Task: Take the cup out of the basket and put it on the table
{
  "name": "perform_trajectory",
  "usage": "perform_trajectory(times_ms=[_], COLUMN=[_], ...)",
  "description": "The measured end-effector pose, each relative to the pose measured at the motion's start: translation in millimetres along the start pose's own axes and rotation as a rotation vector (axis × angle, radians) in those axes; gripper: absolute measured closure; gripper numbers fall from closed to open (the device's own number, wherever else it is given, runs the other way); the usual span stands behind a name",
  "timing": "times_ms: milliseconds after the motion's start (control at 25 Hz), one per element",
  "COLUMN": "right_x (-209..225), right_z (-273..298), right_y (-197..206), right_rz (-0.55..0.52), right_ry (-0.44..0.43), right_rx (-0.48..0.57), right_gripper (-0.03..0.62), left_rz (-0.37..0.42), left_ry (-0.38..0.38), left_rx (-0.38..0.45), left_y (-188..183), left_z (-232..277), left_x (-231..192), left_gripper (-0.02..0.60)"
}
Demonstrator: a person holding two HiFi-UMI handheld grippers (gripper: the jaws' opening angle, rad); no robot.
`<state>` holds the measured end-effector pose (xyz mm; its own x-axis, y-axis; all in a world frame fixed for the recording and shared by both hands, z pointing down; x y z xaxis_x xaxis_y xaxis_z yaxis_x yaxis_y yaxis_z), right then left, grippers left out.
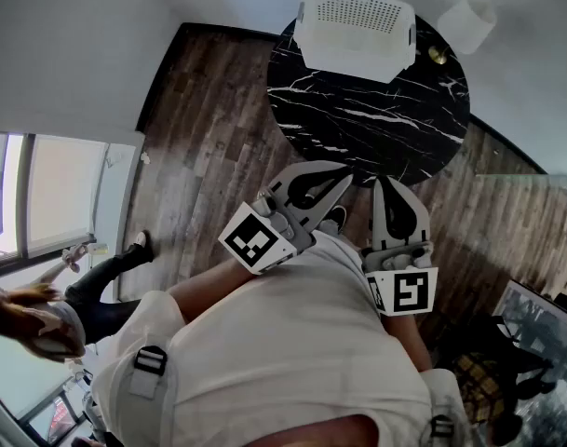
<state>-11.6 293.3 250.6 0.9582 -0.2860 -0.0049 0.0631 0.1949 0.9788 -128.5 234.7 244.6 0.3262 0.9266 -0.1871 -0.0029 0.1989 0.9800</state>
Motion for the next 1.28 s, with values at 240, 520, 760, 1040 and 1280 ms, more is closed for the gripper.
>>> perform_trajectory(times_ms=[240,520,760,1040,1280], right_x=[6,20,39,64,77], right_z=[-3,-12,-24,-41,-41], right_y=[2,2,9,23,30], right_rz=[0.004,0.06,0.096,0.123,0.147], right_ry=[0.0,-0.026,-0.025,-0.026,-0.043], right_rx=[0.007,0.057,0.063,0.067,0.06], right_gripper=[0.586,0.586,0.586,0.586,0.586], left_rz=[-0.003,-0.007,-0.004,0.003,-0.002], left_ry=[0.0,-0.005,-0.007,-0.023,-0.04], left_rx=[-0.001,-0.017,-0.025,-0.043,-0.067], left_y=[1,3,6,17,20], left_z=[6,21,40,63,78], left_x=[3,12,27,46,51], left_gripper=[0.575,0.575,0.575,0.575,0.575])
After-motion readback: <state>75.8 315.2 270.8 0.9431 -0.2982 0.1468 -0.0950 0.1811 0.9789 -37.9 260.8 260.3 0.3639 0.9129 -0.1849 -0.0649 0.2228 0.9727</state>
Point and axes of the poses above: the fingertips, and each gripper's own axes: z forward along the fingers, x to its right, y out of its underside, the point moved 6 cm from there along -z, backward along the fingers, and after that the axes turned 10 degrees about -x, right-handed, at the moved point
